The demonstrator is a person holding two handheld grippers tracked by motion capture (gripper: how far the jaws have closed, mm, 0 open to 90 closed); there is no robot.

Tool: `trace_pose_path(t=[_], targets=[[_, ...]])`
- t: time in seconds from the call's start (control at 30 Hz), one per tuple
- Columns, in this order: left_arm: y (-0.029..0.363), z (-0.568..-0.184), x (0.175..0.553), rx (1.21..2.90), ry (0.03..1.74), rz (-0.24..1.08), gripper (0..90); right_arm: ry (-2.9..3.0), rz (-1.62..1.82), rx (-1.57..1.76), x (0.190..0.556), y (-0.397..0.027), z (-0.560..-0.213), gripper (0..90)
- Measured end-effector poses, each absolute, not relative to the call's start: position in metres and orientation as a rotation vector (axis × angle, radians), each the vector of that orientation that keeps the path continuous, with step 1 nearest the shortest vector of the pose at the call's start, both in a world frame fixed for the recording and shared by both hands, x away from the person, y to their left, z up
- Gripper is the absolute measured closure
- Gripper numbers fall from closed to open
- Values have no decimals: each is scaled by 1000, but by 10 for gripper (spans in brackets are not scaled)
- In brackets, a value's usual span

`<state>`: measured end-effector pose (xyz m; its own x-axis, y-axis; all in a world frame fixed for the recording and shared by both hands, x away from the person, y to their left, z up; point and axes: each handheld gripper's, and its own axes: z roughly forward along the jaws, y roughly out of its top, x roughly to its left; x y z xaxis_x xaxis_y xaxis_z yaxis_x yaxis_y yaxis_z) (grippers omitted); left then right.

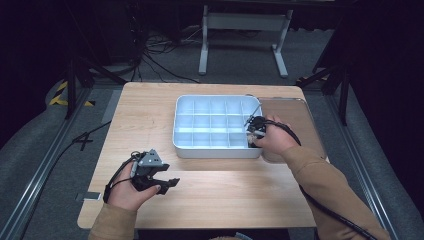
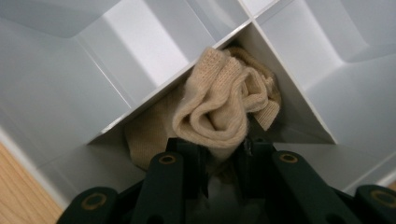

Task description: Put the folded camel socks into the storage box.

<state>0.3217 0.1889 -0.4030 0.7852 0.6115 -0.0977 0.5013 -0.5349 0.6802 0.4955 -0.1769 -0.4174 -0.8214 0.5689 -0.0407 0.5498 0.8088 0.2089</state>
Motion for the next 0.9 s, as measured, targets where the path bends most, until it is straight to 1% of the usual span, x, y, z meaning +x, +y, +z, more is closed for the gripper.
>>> trace_pose_path(t=[0.13, 0.27, 0.37, 0.43, 0.5, 0.9], targets=[[189, -403, 322, 2249, 821, 195, 385, 2893, 292, 893, 496, -177, -417, 737], [189, -403, 322, 2247, 821, 197, 384, 2898, 309, 872, 495, -178, -416, 712], [189, -403, 323, 2249, 822, 194, 383, 2916, 353, 862, 495, -180, -412, 632], [189, -403, 323, 2249, 822, 194, 382, 2921, 380, 872, 494, -181, -408, 632], [188, -404, 323, 2243, 825, 189, 381, 2904, 392, 869, 493, -183, -403, 563], [186, -403, 325, 2245, 818, 188, 380, 2788, 683, 878, 477, -206, -366, 524]])
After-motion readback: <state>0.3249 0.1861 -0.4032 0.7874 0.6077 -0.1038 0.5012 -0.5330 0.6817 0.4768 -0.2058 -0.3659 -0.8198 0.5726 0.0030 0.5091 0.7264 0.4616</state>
